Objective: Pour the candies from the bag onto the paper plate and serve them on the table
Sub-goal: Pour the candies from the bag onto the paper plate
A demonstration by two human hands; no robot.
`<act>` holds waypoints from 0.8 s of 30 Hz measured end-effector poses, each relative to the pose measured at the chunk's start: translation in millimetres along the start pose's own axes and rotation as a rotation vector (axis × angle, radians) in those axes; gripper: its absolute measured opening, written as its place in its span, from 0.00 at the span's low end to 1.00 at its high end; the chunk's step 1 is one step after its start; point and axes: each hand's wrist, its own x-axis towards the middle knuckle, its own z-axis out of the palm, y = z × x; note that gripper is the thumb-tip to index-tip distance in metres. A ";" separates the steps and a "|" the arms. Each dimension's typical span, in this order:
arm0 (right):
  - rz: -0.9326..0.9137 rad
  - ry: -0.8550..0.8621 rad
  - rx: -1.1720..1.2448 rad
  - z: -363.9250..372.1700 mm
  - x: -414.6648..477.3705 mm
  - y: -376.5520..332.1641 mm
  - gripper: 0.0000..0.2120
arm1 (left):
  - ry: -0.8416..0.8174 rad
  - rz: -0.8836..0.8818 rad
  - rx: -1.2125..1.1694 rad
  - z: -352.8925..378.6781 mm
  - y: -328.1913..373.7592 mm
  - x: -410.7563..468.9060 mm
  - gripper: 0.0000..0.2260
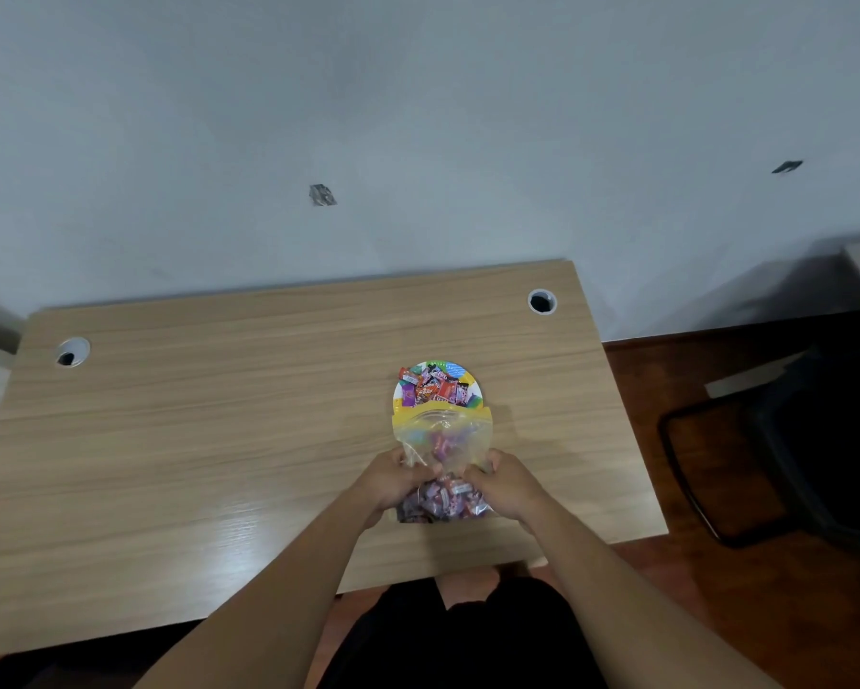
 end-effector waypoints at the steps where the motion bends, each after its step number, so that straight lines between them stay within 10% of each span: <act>1: -0.008 0.000 -0.002 0.3 0.5 0.1 0.21 | -0.007 0.003 -0.004 -0.5 -0.7 0.2 0.28; 10: -0.023 0.013 0.008 2.3 9.7 0.9 0.17 | 0.100 0.001 -0.027 3.4 0.4 6.8 0.07; 24: -0.026 -0.008 0.139 0.3 7.6 2.4 0.16 | 0.054 0.026 -0.122 2.9 1.8 7.1 0.15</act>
